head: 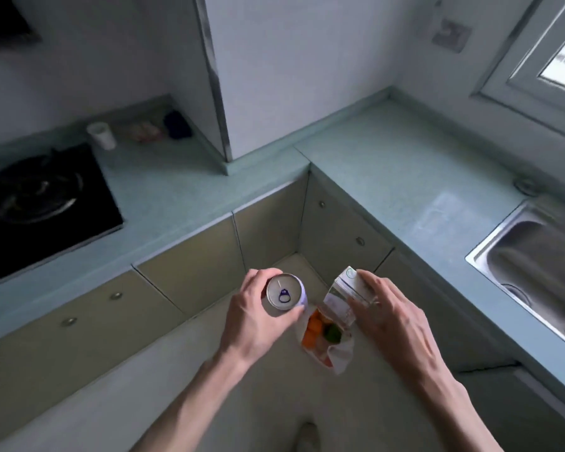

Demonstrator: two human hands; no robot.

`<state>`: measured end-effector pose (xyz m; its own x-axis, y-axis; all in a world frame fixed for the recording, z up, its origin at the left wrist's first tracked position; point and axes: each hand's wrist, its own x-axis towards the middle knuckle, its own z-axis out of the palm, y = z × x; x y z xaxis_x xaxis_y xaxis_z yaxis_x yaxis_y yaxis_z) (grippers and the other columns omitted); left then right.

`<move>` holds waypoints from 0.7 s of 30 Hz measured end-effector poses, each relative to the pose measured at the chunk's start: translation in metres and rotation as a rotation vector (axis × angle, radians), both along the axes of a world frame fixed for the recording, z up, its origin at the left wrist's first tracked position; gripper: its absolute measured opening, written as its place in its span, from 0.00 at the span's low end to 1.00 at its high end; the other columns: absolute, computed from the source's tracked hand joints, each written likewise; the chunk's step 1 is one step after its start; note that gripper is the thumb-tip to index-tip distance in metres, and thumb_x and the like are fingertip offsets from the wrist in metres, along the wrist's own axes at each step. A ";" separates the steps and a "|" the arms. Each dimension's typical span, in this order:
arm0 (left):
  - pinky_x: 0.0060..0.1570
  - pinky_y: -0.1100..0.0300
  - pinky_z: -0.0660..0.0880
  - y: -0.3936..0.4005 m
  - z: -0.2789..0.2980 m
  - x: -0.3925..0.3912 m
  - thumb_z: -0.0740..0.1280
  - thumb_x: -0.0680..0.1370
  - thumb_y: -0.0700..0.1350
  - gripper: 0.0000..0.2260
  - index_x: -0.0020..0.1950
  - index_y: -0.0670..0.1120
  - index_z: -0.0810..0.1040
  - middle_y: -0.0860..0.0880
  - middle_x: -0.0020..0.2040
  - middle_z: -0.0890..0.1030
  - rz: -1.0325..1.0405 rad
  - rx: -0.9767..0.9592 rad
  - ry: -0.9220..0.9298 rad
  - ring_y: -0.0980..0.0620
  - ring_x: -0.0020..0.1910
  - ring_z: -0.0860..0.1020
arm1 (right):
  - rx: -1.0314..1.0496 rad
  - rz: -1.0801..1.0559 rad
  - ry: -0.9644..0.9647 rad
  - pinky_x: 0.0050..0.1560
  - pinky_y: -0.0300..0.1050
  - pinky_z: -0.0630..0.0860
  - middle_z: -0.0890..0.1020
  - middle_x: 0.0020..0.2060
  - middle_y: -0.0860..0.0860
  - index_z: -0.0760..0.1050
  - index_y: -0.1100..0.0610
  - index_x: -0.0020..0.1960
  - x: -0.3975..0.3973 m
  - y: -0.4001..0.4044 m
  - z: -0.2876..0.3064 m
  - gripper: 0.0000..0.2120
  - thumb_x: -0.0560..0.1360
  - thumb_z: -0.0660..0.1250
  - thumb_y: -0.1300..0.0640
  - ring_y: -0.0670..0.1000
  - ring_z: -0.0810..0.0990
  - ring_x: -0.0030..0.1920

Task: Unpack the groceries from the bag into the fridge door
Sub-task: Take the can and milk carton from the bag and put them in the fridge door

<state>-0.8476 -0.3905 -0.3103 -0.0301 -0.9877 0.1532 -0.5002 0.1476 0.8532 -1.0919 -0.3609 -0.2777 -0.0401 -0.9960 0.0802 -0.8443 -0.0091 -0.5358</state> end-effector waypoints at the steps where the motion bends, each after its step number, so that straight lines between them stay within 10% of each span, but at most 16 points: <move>1: 0.55 0.56 0.80 0.004 0.015 0.007 0.83 0.66 0.52 0.26 0.61 0.53 0.79 0.58 0.55 0.79 0.018 -0.015 0.013 0.57 0.55 0.81 | -0.025 0.017 -0.016 0.44 0.37 0.72 0.79 0.57 0.38 0.73 0.42 0.70 0.005 0.003 0.015 0.21 0.78 0.72 0.45 0.39 0.78 0.49; 6: 0.55 0.63 0.78 0.033 0.074 0.034 0.84 0.66 0.47 0.27 0.61 0.50 0.77 0.56 0.54 0.81 0.162 -0.077 0.090 0.55 0.52 0.82 | -0.149 0.159 -0.033 0.45 0.46 0.82 0.83 0.57 0.40 0.77 0.42 0.69 0.031 0.009 0.076 0.21 0.77 0.73 0.45 0.45 0.84 0.46; 12: 0.52 0.69 0.76 0.081 0.123 0.062 0.84 0.66 0.41 0.25 0.58 0.49 0.78 0.55 0.51 0.84 0.389 -0.128 0.176 0.57 0.50 0.83 | -0.120 0.310 -0.333 0.48 0.33 0.76 0.80 0.47 0.25 0.76 0.38 0.65 0.068 0.003 0.112 0.19 0.75 0.75 0.45 0.31 0.80 0.49; 17: 0.55 0.69 0.76 0.127 0.149 0.077 0.83 0.67 0.42 0.24 0.59 0.49 0.80 0.56 0.54 0.85 0.594 -0.168 0.222 0.56 0.54 0.83 | 0.027 0.483 -0.623 0.54 0.51 0.83 0.86 0.52 0.43 0.78 0.43 0.62 0.104 -0.009 0.119 0.21 0.72 0.80 0.50 0.47 0.86 0.49; 21: 0.58 0.63 0.78 0.170 0.162 0.088 0.82 0.68 0.39 0.23 0.60 0.49 0.80 0.54 0.56 0.84 0.761 -0.197 0.232 0.53 0.58 0.83 | 0.114 0.667 -0.701 0.51 0.47 0.85 0.88 0.49 0.43 0.81 0.45 0.58 0.138 -0.010 0.125 0.17 0.71 0.80 0.54 0.47 0.88 0.47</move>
<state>-0.7599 -0.2209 -0.1486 0.6911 -0.6796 0.2457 -0.3379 -0.0033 0.9412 -0.9535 -0.3706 -0.1531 0.5334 -0.8315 0.1550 -0.1737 -0.2870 -0.9420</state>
